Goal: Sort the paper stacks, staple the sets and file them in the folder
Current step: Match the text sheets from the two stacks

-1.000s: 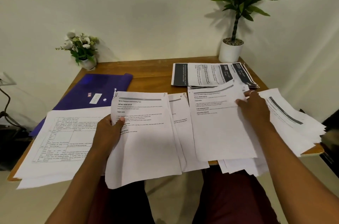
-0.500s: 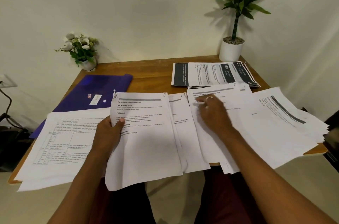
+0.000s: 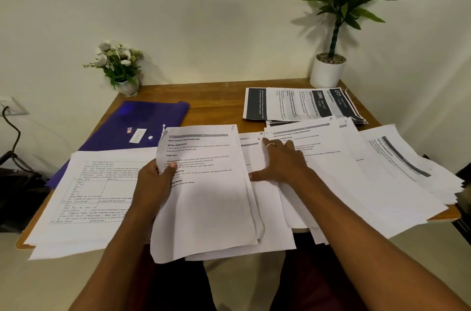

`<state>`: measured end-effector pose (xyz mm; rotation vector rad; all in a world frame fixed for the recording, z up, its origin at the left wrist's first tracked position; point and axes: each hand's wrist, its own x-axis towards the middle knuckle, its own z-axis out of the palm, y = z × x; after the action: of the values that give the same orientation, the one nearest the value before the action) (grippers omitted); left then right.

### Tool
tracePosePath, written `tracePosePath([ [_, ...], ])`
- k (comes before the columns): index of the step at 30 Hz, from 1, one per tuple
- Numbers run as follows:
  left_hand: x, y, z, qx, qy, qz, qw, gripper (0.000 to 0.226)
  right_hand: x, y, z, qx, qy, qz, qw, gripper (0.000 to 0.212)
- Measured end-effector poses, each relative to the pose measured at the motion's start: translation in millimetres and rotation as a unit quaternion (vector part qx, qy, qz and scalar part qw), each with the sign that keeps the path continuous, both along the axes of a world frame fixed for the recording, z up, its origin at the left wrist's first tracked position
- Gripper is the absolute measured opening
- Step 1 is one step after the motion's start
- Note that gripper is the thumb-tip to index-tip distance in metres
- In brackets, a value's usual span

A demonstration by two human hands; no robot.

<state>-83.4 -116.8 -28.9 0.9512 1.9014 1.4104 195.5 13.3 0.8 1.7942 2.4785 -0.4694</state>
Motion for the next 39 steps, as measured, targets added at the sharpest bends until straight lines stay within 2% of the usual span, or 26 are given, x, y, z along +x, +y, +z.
tracePosePath([
  [2,0.3,0.7,-0.2,-0.001,0.001,0.001,1.0,0.018,-2.6,7.8,4.3,0.006,0.02,0.013,1.0,0.122],
  [6,0.5,0.4,0.0,-0.008,0.012,0.004,1.0,0.017,-12.2,22.8,7.5,0.038,0.094,0.011,0.995,0.088],
  [15,-0.5,-0.5,-0.8,-0.007,0.021,-0.006,1.0,0.016,-20.4,41.0,6.2,-0.022,0.095,-0.028,0.995,0.076],
  [25,0.3,0.4,0.4,-0.013,0.025,0.0,1.0,0.015,-22.1,40.6,0.5,0.034,0.096,0.016,0.995,0.03],
  [27,0.4,0.4,-0.1,-0.015,0.022,-0.001,1.0,0.015,-20.7,37.4,-0.2,0.029,0.108,0.021,0.994,0.034],
  [31,1.3,0.5,0.1,-0.012,0.023,-0.002,1.0,0.015,-16.9,36.8,5.9,0.008,0.109,0.03,0.994,0.071],
  [33,1.5,0.4,0.5,-0.01,0.025,-0.002,1.0,0.013,-18.4,38.9,10.1,-0.001,0.101,0.024,0.995,0.083],
  [36,-0.1,0.3,0.1,-0.009,0.024,-0.002,1.0,0.014,-20.0,40.2,13.8,-0.024,0.106,0.009,0.994,0.084],
  [39,-0.8,0.9,-0.7,-0.01,0.028,-0.003,1.0,0.015,-21.1,39.7,12.6,-0.045,0.107,0.0,0.993,0.068],
])
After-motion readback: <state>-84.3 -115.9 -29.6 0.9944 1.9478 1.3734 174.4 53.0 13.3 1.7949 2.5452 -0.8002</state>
